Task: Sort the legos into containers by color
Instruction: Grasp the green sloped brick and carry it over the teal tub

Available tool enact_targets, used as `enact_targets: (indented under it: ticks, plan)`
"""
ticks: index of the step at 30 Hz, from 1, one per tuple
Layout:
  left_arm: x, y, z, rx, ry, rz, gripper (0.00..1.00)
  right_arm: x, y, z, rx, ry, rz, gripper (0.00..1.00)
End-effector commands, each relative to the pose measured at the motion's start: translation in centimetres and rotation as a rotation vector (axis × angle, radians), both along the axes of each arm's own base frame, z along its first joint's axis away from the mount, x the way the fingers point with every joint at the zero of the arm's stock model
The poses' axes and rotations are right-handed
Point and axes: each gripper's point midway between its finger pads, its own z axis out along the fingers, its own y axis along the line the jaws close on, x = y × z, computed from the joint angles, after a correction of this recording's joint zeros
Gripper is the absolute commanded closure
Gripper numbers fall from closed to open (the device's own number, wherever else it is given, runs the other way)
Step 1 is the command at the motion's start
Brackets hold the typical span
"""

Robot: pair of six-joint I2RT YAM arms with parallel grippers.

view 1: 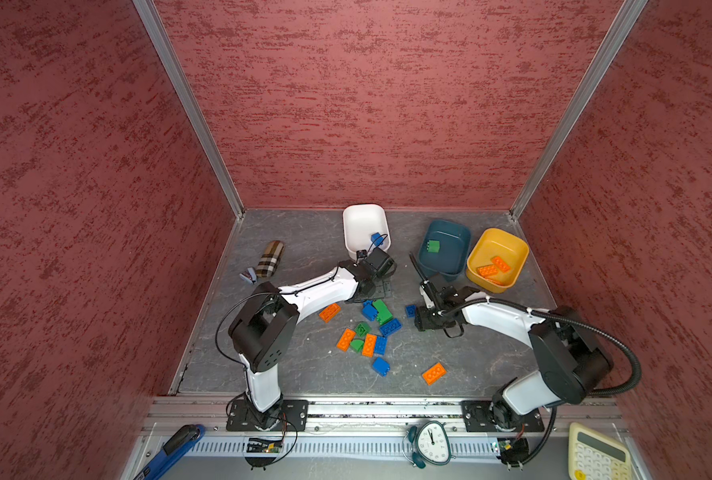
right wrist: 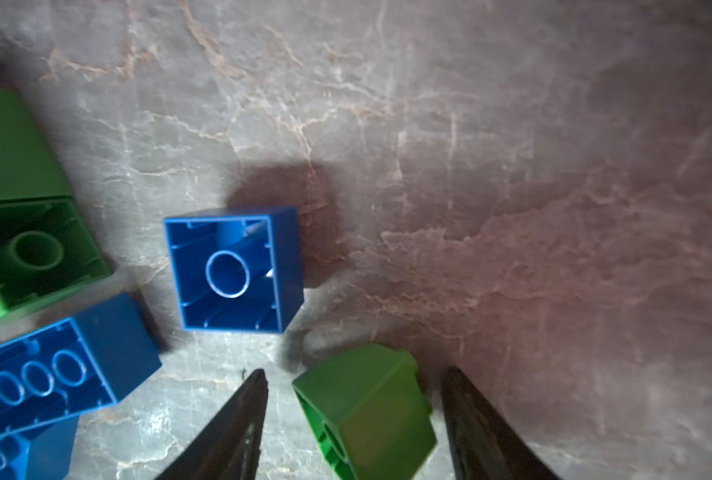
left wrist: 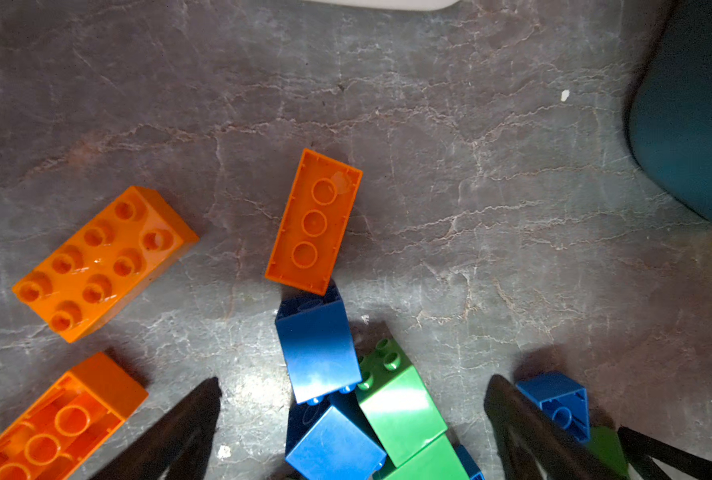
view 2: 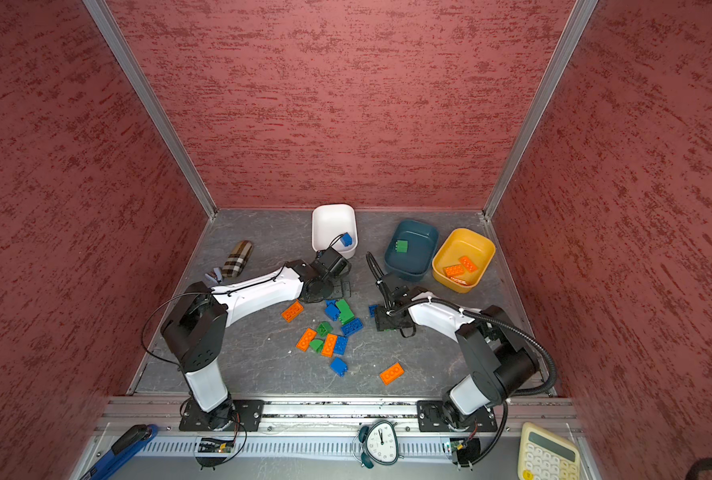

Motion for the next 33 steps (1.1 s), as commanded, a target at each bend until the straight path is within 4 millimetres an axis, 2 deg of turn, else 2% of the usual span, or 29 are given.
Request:
enact_targets:
  ticks: [1, 3, 6, 12, 17, 24, 30, 33]
  plan:
    - [0.3, -0.5, 1.3, -0.033, -0.046, -0.006, 0.01, -0.4, -1.4, -0.1, -0.118, -0.003, -0.027, 0.4]
    - [0.2, -0.6, 1.5, -0.041, -0.063, -0.014, 0.01, -0.5, -2.4, -0.2, -0.175, -0.006, -0.057, 0.43]
    - [0.2, -0.8, 2.0, -0.072, -0.098, -0.028, 0.01, -0.3, -3.0, -0.1, -0.201, -0.02, -0.083, 0.49]
    - [0.0, -1.9, 3.3, -0.071, -0.17, -0.104, 0.01, 0.5, -2.4, 0.5, -0.151, -0.08, -0.104, 0.56]
    - [-0.1, -2.5, 3.3, -0.059, -0.181, -0.135, 0.0, 1.4, -1.6, 1.3, -0.1, -0.135, -0.107, 0.6]
    - [-0.4, -3.8, 3.5, -0.055, -0.216, -0.202, 0.01, 2.3, -2.1, 2.4, -0.082, -0.199, -0.144, 0.63]
    - [0.3, -3.6, 2.7, 0.11, -0.293, -0.356, 0.0, 5.8, -2.9, 7.0, 0.019, -0.353, -0.21, 0.63]
    - [-0.3, -5.2, 2.5, 0.096, -0.29, -0.499, 0.01, 8.0, -3.5, 9.5, 0.083, -0.428, -0.234, 0.63]
